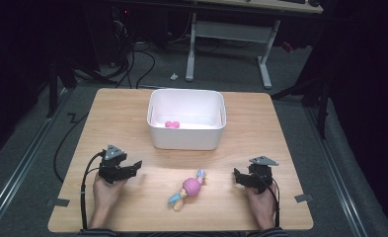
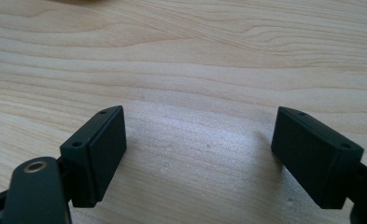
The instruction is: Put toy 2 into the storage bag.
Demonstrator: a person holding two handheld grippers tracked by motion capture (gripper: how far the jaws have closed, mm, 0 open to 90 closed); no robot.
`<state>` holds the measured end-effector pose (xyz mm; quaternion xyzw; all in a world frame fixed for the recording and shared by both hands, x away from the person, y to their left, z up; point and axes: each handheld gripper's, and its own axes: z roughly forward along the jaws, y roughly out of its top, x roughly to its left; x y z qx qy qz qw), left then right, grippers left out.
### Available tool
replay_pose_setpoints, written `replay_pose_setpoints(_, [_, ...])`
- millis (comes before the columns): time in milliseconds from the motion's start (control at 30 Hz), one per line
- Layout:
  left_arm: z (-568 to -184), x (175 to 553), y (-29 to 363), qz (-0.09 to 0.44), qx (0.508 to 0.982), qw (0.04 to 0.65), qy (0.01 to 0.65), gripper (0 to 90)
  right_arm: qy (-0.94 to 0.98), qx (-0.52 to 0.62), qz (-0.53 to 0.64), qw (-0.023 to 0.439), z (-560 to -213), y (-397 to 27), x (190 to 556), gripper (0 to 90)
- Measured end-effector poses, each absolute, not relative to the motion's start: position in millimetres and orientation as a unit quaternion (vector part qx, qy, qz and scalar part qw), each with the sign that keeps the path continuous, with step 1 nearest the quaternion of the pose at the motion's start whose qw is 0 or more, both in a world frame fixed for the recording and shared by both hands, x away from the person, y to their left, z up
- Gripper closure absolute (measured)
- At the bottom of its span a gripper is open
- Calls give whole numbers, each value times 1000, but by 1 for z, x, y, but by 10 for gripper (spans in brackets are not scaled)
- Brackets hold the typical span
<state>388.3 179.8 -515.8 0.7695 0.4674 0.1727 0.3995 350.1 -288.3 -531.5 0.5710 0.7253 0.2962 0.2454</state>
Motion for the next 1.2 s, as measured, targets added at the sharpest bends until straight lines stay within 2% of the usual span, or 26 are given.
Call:
replay_pose_setpoints(467, [-531,397,170,196,786,349,471,308,731,564,298,242,-532,-290,350,168])
replay_pose_setpoints(733, [-536,397,170,203,785,351,468,302,737,559,297,237,-531,-290,350,165])
replay_pose_setpoints(1200, [-536,398,170,206,782,349,474,269,743,531,338,227,-520,-281,334,255])
